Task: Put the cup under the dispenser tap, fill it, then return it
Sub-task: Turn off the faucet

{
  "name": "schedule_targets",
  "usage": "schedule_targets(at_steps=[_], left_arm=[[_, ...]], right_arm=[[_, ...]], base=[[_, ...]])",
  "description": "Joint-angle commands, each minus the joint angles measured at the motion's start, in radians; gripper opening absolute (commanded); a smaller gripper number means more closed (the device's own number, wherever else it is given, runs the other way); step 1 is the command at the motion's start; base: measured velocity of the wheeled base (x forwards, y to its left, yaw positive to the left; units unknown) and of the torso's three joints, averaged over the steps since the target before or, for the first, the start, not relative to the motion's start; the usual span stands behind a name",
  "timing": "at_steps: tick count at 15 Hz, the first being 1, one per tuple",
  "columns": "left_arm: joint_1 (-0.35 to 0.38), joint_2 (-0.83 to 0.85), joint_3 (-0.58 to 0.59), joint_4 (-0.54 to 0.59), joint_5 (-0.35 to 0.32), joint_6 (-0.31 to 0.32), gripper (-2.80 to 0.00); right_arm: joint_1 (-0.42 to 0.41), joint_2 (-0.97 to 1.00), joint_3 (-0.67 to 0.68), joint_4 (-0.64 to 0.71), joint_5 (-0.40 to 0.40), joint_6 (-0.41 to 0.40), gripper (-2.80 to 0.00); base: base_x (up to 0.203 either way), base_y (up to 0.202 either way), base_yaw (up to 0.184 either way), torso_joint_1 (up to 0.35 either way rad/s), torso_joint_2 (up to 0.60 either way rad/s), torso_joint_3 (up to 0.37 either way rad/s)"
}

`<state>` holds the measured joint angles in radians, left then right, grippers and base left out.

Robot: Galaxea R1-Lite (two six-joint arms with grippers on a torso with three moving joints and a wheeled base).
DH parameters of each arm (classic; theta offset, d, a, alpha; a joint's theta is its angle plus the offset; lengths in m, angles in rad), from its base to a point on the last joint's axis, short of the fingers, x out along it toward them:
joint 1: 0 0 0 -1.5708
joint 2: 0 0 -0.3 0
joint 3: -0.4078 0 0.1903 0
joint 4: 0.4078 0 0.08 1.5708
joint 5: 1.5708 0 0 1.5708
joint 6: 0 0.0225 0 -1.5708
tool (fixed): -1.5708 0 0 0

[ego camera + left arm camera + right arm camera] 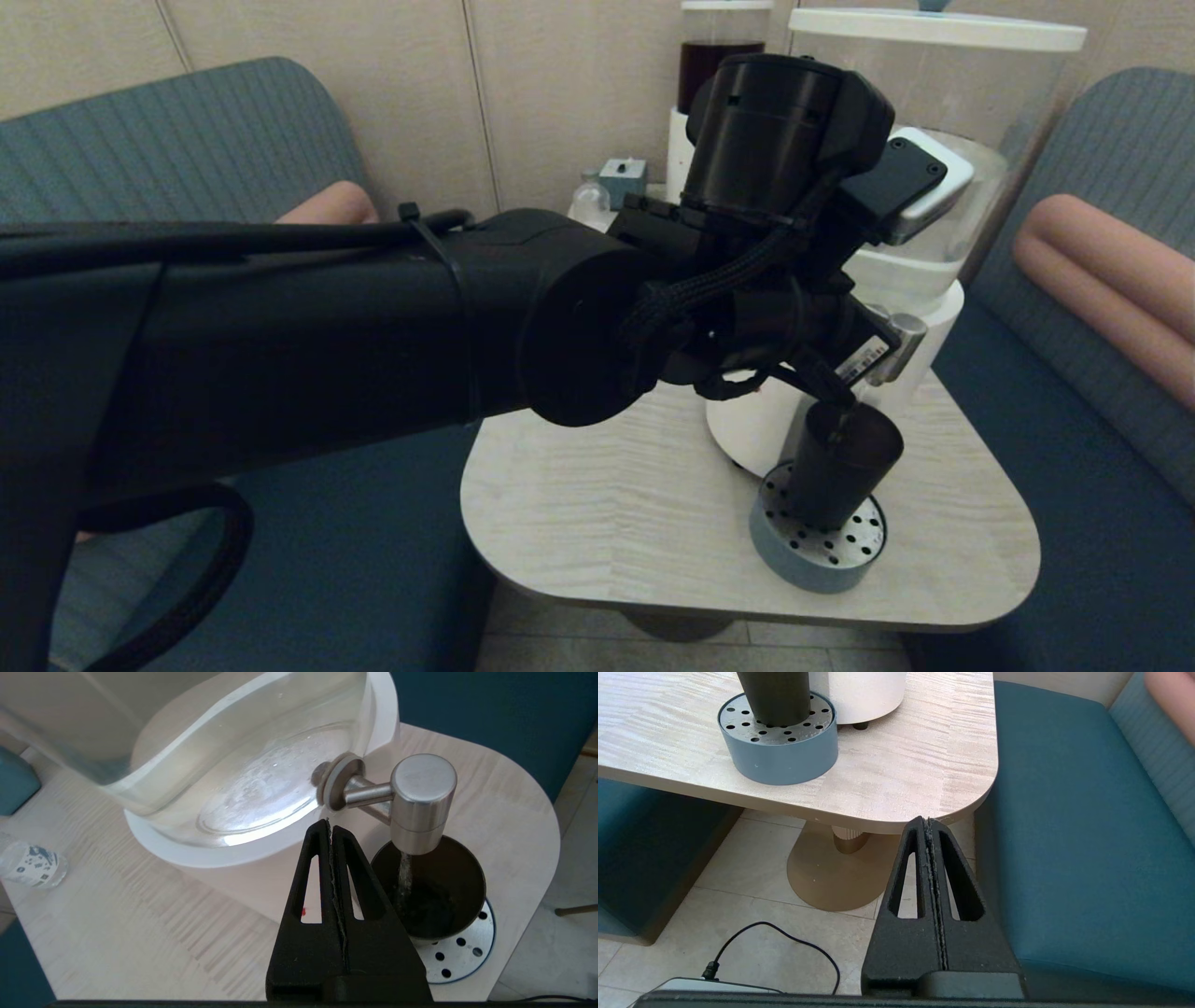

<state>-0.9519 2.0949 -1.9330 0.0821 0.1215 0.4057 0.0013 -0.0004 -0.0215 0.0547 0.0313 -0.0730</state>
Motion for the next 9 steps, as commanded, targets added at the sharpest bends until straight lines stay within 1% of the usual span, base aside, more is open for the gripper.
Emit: schedule_targets(at_steps=[1, 5, 9], left_arm=[[-0.002, 0.009, -0.001, -0.002, -0.002, 0.002, -2.80], [-0.004, 0.022, -0.003, -0.008, -0.002, 0.002, -2.80], [-0.004, 0.033, -0.003, -0.056, -0.014, 0.002, -2.80]], right_arm=[[0.000, -0.001, 0.000, 0.001, 0.001, -0.001, -2.80], [0.000, -0.001, 0.000, 0.001, 0.001, -0.001, -2.80], [0.000, -0.001, 0.000, 0.001, 0.001, -0.001, -2.80]], base=[[0.000, 0.000, 0.000, 0.000, 0.00, 0.000], [0.000, 0.000, 0.000, 0.000, 0.00, 0.000], [0.000, 0.000, 0.000, 0.000, 0.00, 0.000]])
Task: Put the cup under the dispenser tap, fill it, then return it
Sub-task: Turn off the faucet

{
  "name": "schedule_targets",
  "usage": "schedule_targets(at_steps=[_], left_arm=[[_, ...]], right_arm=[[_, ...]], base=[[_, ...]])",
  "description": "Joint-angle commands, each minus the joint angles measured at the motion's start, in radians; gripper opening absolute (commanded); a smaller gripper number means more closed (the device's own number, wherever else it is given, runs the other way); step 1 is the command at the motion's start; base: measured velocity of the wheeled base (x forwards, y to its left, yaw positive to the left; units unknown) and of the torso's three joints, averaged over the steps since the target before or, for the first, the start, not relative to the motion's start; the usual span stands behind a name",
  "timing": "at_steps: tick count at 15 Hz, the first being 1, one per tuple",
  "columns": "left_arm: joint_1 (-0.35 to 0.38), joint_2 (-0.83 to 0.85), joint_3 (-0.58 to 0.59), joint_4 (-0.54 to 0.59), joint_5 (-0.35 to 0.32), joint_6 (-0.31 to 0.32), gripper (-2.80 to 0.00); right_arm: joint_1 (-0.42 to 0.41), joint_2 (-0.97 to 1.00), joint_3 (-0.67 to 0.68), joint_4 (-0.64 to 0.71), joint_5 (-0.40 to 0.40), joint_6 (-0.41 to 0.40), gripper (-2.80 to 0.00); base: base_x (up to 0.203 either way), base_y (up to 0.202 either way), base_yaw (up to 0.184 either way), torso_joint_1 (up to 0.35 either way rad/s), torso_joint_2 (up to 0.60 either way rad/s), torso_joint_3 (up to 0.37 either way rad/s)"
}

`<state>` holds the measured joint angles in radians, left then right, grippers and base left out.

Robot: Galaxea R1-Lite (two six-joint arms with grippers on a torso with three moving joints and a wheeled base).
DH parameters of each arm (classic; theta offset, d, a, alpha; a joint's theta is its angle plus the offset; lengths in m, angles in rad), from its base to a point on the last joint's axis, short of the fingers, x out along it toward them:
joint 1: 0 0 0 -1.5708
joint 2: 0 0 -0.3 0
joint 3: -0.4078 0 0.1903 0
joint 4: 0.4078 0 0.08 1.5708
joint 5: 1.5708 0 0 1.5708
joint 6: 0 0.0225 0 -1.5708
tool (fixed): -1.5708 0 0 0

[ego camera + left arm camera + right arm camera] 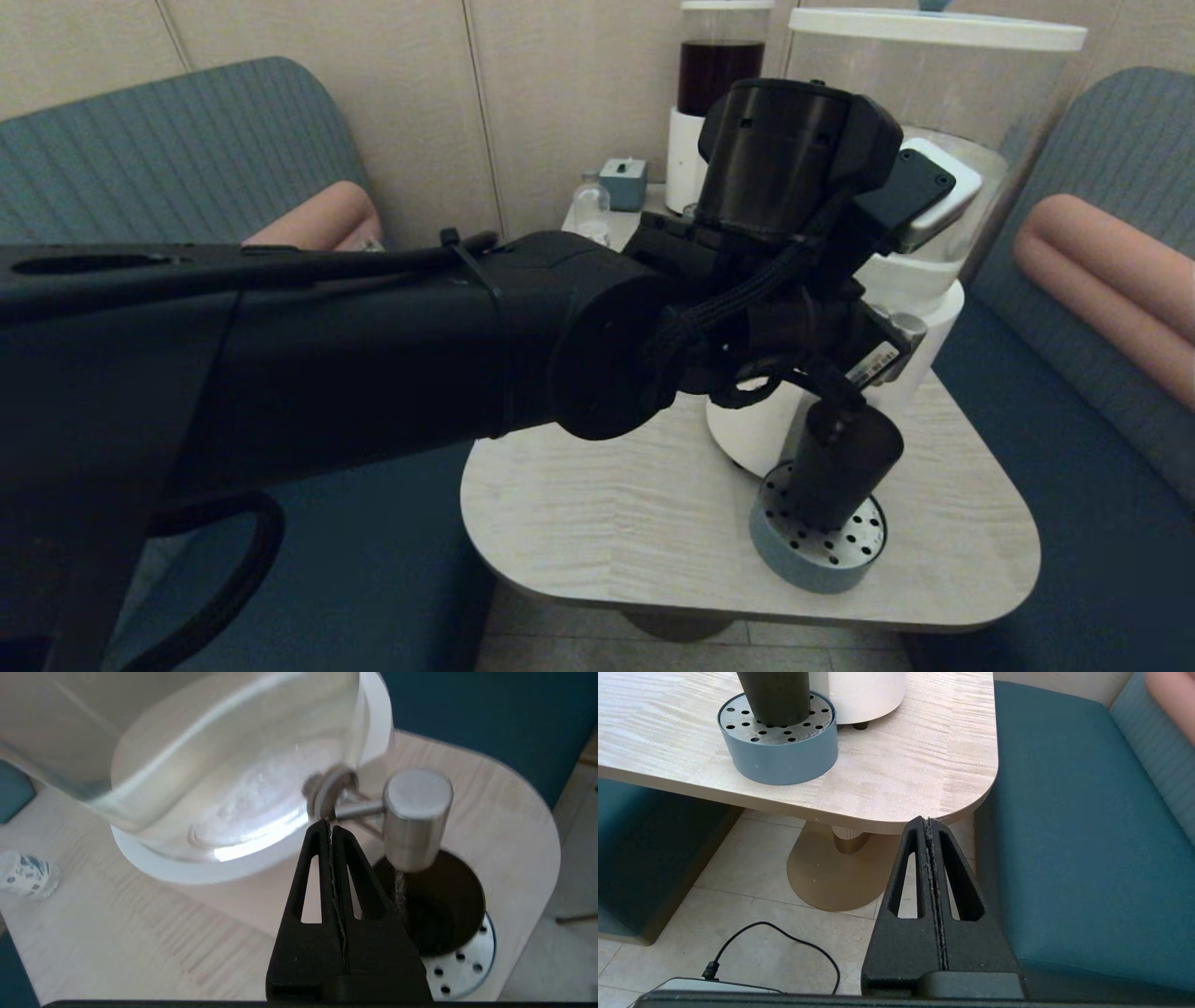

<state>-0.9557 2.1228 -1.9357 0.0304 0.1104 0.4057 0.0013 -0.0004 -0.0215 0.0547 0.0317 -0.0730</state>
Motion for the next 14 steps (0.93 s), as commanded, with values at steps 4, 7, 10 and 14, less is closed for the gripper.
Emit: schedule_targets(at_steps=[4, 7, 10, 14], left_arm=[[-0.005, 0.013, 0.000, -0.017, -0.003, 0.004, -2.80], [-0.008, 0.020, -0.001, -0.037, -0.004, 0.004, -2.80], [-0.009, 0.028, -0.002, -0.060, -0.004, 0.025, -2.80], [-0.009, 0.034, -0.002, -0.078, -0.005, 0.053, -2.80]], right_arm=[[0.000, -0.001, 0.000, 0.001, 0.001, -0.001, -2.80], [0.000, -0.001, 0.000, 0.001, 0.001, -0.001, -2.80], [0.000, -0.001, 0.000, 0.001, 0.001, -0.001, -2.80], [0.000, -0.001, 0.000, 0.001, 0.001, -0.001, -2.80]], base=[[0.000, 0.000, 0.000, 0.000, 0.00, 0.000], [0.000, 0.000, 0.000, 0.000, 0.00, 0.000], [0.000, 0.000, 0.000, 0.000, 0.00, 0.000], [0.000, 0.000, 0.000, 0.000, 0.00, 0.000]])
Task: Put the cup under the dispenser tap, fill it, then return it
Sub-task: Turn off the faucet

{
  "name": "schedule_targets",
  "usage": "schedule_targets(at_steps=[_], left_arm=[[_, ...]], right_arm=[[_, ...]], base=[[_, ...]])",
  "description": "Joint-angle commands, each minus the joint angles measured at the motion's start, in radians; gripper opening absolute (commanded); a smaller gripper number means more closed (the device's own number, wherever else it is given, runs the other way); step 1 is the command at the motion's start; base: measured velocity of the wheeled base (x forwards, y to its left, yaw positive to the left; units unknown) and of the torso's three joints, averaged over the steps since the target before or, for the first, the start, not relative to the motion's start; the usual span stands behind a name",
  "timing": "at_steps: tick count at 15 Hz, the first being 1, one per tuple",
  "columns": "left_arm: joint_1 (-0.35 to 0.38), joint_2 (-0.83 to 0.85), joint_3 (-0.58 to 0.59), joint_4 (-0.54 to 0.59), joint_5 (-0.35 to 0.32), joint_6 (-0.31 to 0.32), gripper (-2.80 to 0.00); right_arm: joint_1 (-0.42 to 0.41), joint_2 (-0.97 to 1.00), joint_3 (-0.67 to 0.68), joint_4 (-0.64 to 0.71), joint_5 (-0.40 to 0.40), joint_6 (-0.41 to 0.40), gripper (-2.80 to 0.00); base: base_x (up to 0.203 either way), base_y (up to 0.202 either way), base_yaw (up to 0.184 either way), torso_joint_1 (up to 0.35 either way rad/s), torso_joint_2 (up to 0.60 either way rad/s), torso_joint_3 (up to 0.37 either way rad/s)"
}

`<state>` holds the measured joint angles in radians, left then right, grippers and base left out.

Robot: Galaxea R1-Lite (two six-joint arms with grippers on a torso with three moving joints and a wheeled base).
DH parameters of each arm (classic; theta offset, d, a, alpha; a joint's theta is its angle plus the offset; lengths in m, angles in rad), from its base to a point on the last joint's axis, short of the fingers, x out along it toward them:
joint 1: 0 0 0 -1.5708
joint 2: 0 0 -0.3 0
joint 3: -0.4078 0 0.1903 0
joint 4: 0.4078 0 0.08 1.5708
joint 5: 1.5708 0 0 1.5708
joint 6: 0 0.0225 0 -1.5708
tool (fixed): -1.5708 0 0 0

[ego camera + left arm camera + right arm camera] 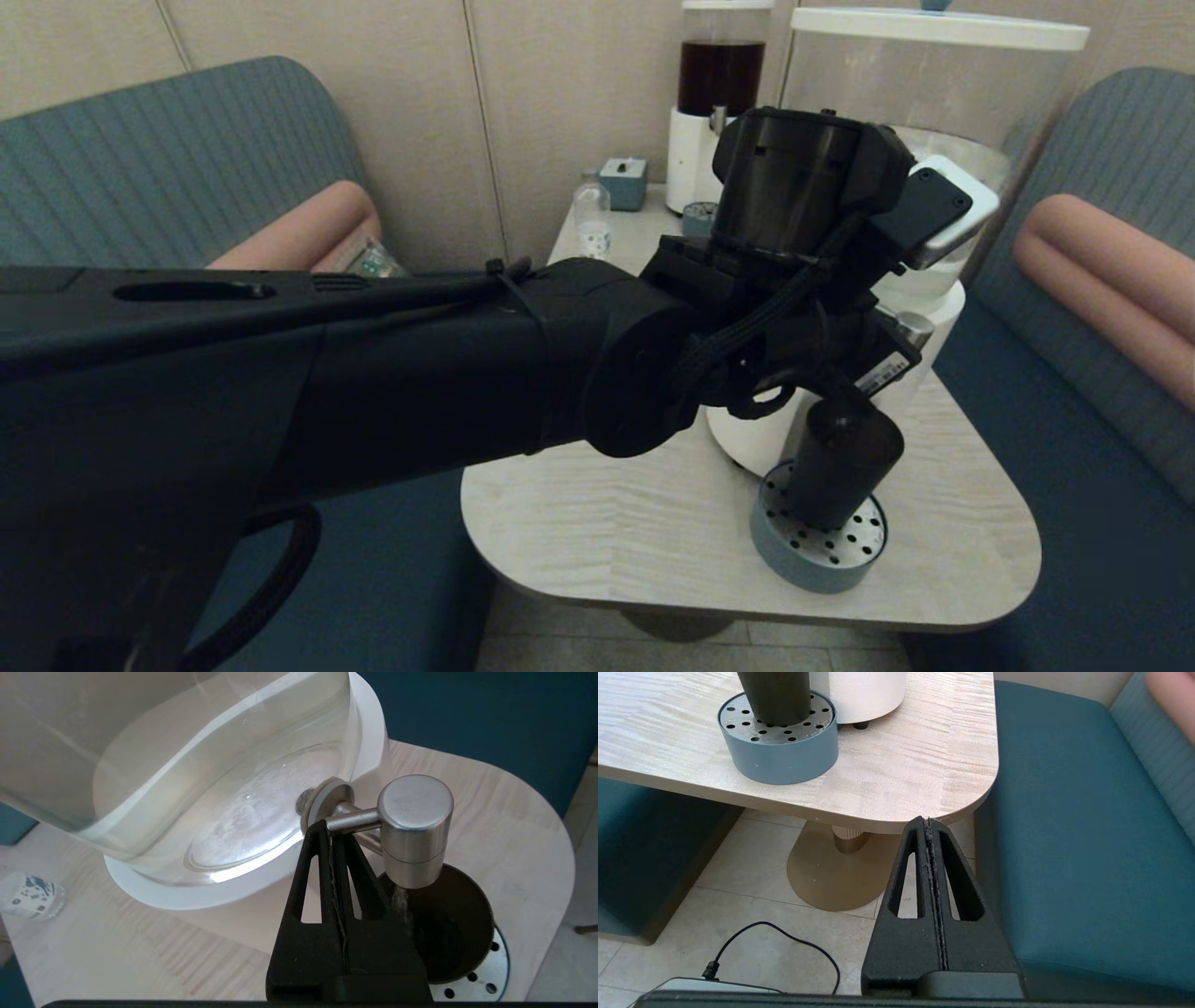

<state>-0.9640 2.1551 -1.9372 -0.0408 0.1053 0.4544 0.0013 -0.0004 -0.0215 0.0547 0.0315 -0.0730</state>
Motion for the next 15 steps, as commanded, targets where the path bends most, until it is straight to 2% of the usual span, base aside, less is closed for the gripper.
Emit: schedule_targets(at_steps=[1, 9, 15], left_arm=[[-0.001, 0.012, 0.000, -0.025, 0.002, 0.018, -2.80], [0.004, 0.009, 0.002, -0.038, 0.042, 0.027, -2.80], [0.011, -0.018, 0.017, 0.037, 0.071, 0.029, -2.80]], right_arm=[[0.000, -0.001, 0.000, 0.001, 0.001, -0.001, -2.80], [0.000, -0.001, 0.000, 0.001, 0.001, -0.001, -2.80], [0.000, -0.001, 0.000, 0.001, 0.001, -0.001, -2.80]], base=[[0.000, 0.000, 0.000, 0.000, 0.00, 0.000], [0.000, 0.000, 0.000, 0.000, 0.00, 0.000], [0.000, 0.000, 0.000, 0.000, 0.00, 0.000]])
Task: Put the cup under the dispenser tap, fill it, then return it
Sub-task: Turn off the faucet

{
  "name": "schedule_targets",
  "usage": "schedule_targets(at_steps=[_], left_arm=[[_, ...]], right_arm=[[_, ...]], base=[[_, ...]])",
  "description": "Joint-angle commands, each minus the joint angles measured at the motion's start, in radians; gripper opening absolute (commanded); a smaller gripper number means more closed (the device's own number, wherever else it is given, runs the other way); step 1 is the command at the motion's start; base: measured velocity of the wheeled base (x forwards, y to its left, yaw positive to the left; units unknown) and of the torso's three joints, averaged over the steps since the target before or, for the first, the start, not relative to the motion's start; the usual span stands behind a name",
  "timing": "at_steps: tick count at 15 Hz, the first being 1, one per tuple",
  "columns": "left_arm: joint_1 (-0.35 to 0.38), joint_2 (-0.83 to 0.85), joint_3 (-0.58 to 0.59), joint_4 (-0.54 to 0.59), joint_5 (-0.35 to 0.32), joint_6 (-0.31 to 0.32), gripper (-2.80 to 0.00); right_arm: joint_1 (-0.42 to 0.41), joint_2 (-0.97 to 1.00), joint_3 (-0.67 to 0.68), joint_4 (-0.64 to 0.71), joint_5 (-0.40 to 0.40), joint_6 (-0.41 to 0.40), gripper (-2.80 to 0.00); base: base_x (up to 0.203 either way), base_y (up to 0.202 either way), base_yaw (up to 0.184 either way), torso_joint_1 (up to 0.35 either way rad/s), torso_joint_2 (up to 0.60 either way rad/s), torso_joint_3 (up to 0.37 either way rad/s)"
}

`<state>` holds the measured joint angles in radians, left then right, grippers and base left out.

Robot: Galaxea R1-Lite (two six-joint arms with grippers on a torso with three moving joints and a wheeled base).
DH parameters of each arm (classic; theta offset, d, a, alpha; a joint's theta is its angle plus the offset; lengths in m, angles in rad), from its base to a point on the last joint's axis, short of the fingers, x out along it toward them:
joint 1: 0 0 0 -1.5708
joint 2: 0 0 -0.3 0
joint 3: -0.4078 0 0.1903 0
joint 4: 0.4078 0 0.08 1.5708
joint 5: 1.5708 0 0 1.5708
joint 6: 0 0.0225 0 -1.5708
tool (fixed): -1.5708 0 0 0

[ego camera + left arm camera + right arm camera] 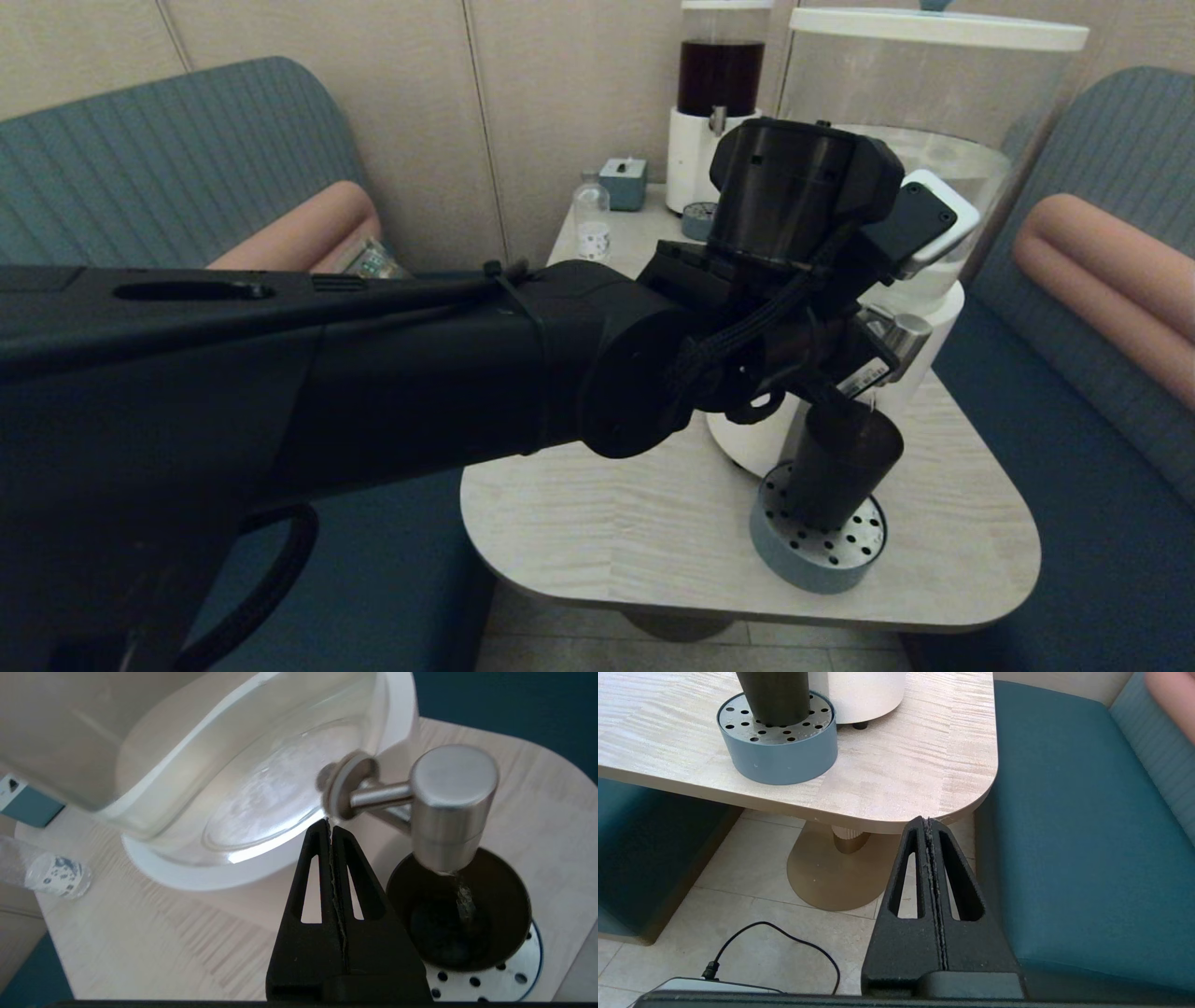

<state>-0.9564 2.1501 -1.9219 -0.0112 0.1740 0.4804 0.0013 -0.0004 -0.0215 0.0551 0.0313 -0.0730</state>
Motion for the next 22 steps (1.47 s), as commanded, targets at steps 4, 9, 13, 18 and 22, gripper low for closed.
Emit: schedule_targets(at_steps=[4, 9, 13, 18, 22], left_arm=[[0.010, -0.032, 0.002, 0.017, 0.001, 0.008, -2.80], [0.008, -0.075, -0.010, 0.175, 0.000, 0.238, -2.80], [-0.008, -0.064, -0.011, 0.139, 0.009, 0.310, -2.80], [-0.030, -0.033, -0.011, 0.037, 0.001, 0.323, -2.80], [-0.036, -0.030, -0.012, 0.037, 0.004, 0.322, -2.80]], right_arm=[[0.000, -0.001, 0.000, 0.000, 0.001, -0.001, -2.80], [0.000, -0.001, 0.000, 0.000, 0.001, -0.001, -2.80], [0.000, -0.001, 0.000, 0.000, 0.001, -0.001, -2.80], [0.000, -0.001, 0.000, 0.000, 0.001, -0.001, -2.80], [0.000, -0.001, 0.000, 0.000, 0.001, -0.001, -2.80]], base=[[0.000, 0.000, 0.000, 0.000, 0.00, 0.000], [0.000, 0.000, 0.000, 0.000, 0.00, 0.000], [0.000, 0.000, 0.000, 0.000, 0.00, 0.000], [0.000, 0.000, 0.000, 0.000, 0.00, 0.000], [0.000, 0.000, 0.000, 0.000, 0.00, 0.000]])
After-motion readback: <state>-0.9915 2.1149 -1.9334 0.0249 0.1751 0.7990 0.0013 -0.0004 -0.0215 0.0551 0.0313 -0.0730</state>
